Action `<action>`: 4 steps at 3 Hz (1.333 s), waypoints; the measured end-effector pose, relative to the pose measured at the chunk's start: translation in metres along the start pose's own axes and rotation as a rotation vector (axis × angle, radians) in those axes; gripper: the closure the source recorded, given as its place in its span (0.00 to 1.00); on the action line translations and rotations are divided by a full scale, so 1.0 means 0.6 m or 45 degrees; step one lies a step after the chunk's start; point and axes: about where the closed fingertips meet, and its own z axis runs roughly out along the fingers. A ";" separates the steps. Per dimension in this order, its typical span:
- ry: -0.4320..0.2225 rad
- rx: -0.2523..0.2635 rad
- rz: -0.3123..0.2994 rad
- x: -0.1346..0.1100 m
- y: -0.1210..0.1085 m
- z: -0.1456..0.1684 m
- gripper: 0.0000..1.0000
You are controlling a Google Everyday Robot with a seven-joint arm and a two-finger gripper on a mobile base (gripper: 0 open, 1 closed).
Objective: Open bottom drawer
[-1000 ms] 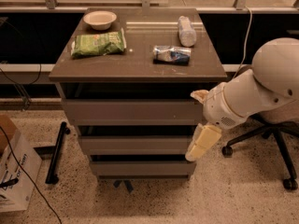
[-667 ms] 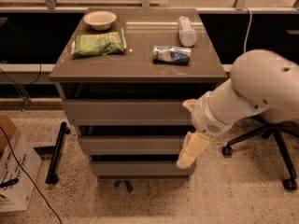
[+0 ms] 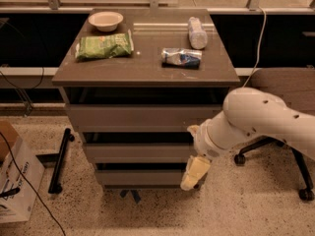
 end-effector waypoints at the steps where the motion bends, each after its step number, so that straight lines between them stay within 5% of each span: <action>1: -0.045 -0.023 0.058 0.089 -0.022 0.095 0.00; 2: -0.031 -0.028 0.052 0.086 -0.019 0.102 0.00; 4: -0.048 -0.048 0.017 0.120 -0.032 0.200 0.00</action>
Offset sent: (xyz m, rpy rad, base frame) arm 0.0255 -0.0470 -0.1147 0.0672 0.0359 -0.0613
